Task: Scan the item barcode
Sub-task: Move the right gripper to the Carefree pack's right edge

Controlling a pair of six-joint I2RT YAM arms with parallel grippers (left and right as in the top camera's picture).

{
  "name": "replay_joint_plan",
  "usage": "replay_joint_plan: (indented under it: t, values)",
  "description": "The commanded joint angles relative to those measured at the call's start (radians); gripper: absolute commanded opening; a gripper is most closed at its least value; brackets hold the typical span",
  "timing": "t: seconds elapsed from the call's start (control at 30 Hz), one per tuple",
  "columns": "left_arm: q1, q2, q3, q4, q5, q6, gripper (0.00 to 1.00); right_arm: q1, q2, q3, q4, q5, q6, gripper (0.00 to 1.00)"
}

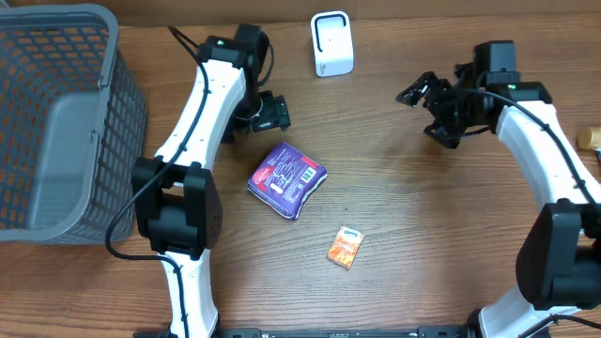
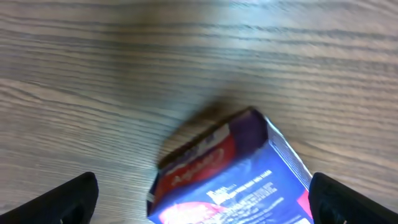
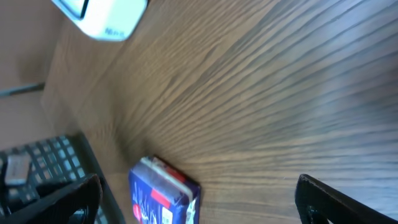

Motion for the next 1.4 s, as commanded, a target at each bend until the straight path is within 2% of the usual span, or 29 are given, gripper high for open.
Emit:
replay_joint_plan:
  t: [0.0, 0.17, 0.47, 1.37]
  values:
    - [0.024, 0.005, -0.006, 0.002, -0.016, -0.021, 1.00, 0.092, -0.019, 0.011, 0.008, 0.043, 0.003, 1.00]
    - [0.064, 0.005, -0.006, -0.005, -0.014, -0.021, 1.00, 0.216, -0.019, 0.010, 0.069, 0.189, 0.003, 1.00]
    - [0.102, 0.005, -0.006, -0.013, -0.014, -0.021, 1.00, 0.336, 0.014, 0.006, 0.127, 0.210, 0.003, 1.00]
    - [0.101, 0.005, -0.006, 0.010, -0.014, -0.021, 1.00, 0.356, 0.064, 0.005, 0.128, 0.301, 0.026, 1.00]
